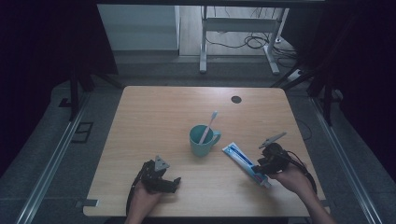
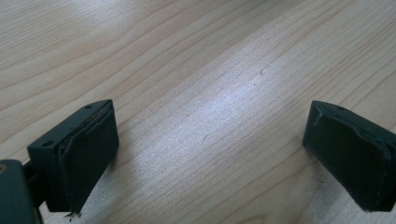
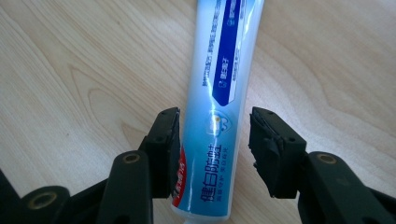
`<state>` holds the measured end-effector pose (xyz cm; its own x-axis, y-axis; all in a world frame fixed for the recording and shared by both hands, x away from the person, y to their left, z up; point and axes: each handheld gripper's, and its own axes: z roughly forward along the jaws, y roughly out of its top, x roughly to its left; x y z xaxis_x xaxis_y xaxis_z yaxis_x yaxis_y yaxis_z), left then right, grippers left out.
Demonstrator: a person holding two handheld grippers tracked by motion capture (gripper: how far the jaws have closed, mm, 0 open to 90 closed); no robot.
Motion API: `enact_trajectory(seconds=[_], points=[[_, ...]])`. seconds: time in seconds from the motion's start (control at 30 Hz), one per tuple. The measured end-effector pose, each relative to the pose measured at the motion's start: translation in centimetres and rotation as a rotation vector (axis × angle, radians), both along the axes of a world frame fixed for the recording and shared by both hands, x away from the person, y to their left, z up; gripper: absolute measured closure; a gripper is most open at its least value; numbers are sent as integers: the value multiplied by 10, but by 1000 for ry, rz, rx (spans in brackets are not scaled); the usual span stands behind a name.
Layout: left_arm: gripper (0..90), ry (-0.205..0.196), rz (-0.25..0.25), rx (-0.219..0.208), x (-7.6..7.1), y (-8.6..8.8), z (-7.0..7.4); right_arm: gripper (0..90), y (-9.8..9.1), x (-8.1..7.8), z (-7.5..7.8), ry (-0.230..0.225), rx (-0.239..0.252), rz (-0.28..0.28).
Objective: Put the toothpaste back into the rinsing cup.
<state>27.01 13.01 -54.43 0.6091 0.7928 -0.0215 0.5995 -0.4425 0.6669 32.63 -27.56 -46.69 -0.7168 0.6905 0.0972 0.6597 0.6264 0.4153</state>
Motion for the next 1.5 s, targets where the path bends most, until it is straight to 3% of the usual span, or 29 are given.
enact_trajectory(seconds=[0.4,0.8,1.2,1.5], points=[[36,1,1,-1,0,0,0,521,27,20,-4,115,-136,7],[36,1,2,-2,0,0,0,514,51,37,-14,186,-270,-9],[36,0,0,0,0,0,0,477,64,53,-28,265,-329,-25],[36,0,-1,0,0,0,0,510,66,55,-30,277,-343,-40]])
